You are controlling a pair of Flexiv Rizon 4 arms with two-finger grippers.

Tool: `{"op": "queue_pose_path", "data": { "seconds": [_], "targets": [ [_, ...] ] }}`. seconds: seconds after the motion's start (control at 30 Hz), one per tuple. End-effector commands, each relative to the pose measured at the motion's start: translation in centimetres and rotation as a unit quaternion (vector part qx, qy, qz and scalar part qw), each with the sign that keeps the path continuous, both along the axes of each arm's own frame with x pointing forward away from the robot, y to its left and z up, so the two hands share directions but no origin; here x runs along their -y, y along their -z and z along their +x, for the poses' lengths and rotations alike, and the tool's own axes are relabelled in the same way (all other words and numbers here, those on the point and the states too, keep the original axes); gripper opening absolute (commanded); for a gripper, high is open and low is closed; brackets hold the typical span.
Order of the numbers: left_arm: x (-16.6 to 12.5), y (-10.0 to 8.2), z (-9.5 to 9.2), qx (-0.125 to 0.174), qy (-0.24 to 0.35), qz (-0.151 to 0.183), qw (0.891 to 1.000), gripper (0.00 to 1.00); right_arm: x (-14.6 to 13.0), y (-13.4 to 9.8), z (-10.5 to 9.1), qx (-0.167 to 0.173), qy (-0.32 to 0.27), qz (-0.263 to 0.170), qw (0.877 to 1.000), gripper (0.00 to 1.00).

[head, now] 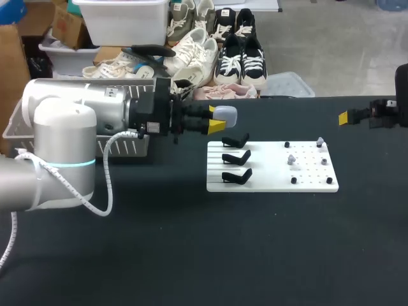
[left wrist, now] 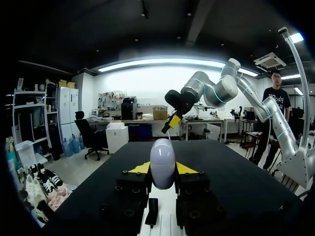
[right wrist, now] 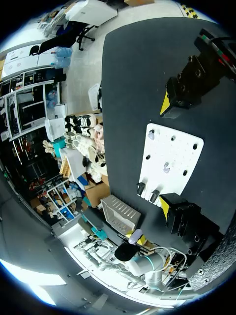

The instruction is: Pick up each earbud case from the left stands, insert the matching earbuds, close the lid, and place the case in the box.

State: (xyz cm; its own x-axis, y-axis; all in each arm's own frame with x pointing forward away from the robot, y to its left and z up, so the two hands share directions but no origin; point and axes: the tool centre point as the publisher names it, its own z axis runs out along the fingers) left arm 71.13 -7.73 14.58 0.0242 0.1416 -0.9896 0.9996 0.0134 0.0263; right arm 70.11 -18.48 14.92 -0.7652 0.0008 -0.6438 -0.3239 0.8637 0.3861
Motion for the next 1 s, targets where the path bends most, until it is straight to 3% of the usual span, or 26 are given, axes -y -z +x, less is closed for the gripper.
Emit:
{"op": "queue_pose_path", "data": {
  "seconds": [0.03,0.53,0.63,0.9,1.0],
  "targets": [
    [0.0,0.0,-0.4,0.008,-0.046,-0.002,0.999,0.0,0.0,0.0,0.0,0.0,-0.001,0.0,1.0,1.0],
    [0.0,0.0,-0.4,0.008,-0.046,-0.002,0.999,0.0,0.0,0.0,0.0,0.0,-0.001,0.0,1.0,1.0],
    [0.8,0.1,-0.9,0.0,-0.022,-0.022,1.0,0.0,0.0,0.0,0.0,0.0,-0.001,0.0,1.0,1.0],
    [2.3,0.7,-1.5,-0.006,0.019,-0.024,0.999,0.0,0.0,0.0,0.0,0.0,-0.001,0.0,1.0,1.0],
    [2.6,0.9,-1.6,-0.006,0.023,-0.025,0.999,0.0,-0.4,-0.3,-0.8,0.001,-0.015,-0.003,1.0,1.0]
  ]
}}
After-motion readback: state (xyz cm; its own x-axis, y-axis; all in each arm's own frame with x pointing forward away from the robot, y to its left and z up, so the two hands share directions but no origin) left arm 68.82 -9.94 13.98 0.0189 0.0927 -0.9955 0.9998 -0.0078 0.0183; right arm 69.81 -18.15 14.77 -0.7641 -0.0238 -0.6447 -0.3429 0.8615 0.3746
